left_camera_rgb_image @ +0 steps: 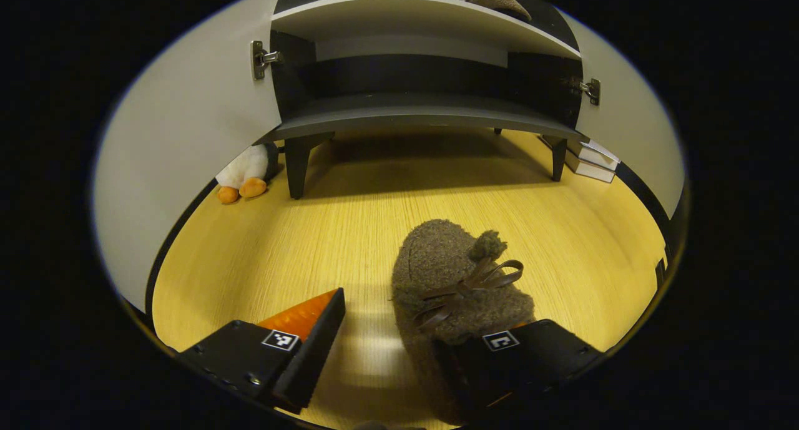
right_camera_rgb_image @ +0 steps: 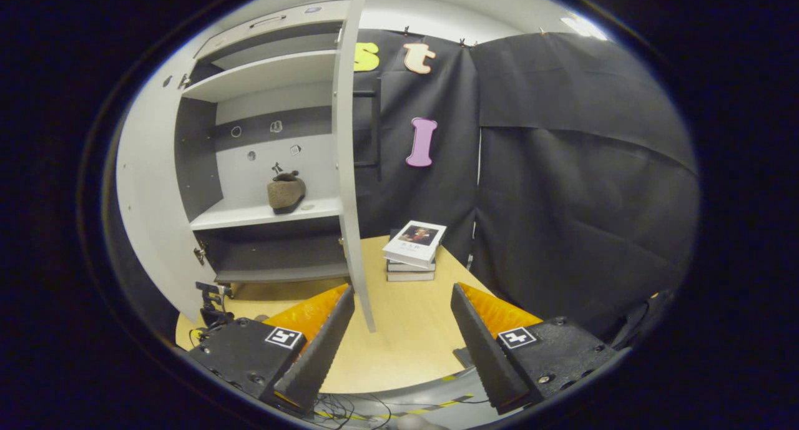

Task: Grab one shoe with the right hand and put it into the shoe cabinet, grab the other shoe with the left hand and put it into the shoe cabinet; then close the right door with the right hand and the left door with the left hand.

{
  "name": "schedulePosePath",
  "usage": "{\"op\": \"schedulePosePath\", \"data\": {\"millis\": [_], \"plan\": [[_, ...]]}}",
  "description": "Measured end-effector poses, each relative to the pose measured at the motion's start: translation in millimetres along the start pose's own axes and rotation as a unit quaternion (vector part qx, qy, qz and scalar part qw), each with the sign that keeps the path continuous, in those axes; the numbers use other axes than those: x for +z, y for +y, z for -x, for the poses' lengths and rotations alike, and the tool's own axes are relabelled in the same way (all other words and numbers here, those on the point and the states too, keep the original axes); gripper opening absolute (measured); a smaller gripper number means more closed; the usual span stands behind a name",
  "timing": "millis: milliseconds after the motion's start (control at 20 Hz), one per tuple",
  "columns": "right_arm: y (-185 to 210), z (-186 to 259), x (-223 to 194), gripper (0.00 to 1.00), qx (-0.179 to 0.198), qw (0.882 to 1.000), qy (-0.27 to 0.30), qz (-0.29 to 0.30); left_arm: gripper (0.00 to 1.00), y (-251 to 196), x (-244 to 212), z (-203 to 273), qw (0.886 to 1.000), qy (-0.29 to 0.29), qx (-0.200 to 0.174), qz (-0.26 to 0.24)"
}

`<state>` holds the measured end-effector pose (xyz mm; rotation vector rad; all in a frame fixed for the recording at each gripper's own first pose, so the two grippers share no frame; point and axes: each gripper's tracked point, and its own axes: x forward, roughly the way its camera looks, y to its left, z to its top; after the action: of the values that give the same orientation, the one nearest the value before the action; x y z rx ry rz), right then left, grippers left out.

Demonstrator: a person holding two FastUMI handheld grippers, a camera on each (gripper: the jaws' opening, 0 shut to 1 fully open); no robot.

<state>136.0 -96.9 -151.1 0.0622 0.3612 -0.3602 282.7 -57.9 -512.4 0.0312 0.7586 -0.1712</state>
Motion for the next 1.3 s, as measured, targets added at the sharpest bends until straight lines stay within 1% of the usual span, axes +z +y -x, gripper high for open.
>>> {"op": "schedulePosePath", "data": {"millis": [50, 100, 200, 250, 400, 450, 550, 600, 750, 900, 1100, 1300], "plan": [[2.3, 0.8, 0.4, 0.99, 0.000, 1.000, 0.000, -0.001, 0.71, -8.6, -0.4, -1.2, 1.000, 0.002, -0.011, -0.003], [4.7, 1.3, 0.0, 0.99, 0.000, 1.000, 0.000, -0.001, 0.42, -7.5, 1.7, -5.4, 1.000, -0.002, -0.002, -0.013], [10.4, 2.2, 1.9, 0.99, 0.003, 1.000, -0.003, 0.002, 0.23, 0.9, 4.9, -4.5, 0.999, -0.007, 0.021, -0.032], [12.8, 3.5, 4.2, 0.99, 0.005, 1.000, -0.006, 0.002, 0.10, 2.7, 4.5, -3.8, 0.999, -0.003, 0.025, -0.034], [20.2, 8.2, 10.7, 0.99, 0.013, 1.000, -0.016, 0.009, 0.01, 9.3, 5.7, 5.3, 0.999, 0.011, 0.031, -0.030], [24.5, 9.2, 13.8, 0.99, 0.015, 1.000, -0.020, 0.013, 0.00, 10.5, 12.2, 11.8, 0.999, 0.005, 0.031, -0.027], [31.9, 12.0, 17.9, 0.99, 0.024, 0.999, -0.027, 0.018, 0.01, 13.6, 33.7, 29.8, 0.999, -0.011, 0.032, -0.019], [35.4, 13.9, 19.0, 0.99, 0.028, 0.999, -0.029, 0.020, 0.00, 15.9, 50.7, 42.5, 0.999, -0.025, 0.035, -0.018], [39.8, 18.0, 21.7, 0.99, 0.043, 0.998, -0.034, 0.024, 0.01, 17.7, 103.5, 76.7, 0.997, -0.066, 0.040, -0.011], [50.7, 19.6, 26.6, 0.99, 0.058, 0.997, -0.040, 0.026, 0.01, 15.5, 165.8, 112.1, 0.992, -0.115, 0.045, -0.015], [56.7, 21.2, 35.6, 0.99, 0.074, 0.995, -0.054, 0.028, 0.01, 10.2, 261.0, 146.4, 0.981, -0.188, 0.044, -0.016], [66.7, 20.0, 38.1, 0.99, 0.090, 0.994, -0.057, 0.029, 0.01, 9.2, 347.5, 155.1, 0.968, -0.246, 0.048, -0.014]]}}
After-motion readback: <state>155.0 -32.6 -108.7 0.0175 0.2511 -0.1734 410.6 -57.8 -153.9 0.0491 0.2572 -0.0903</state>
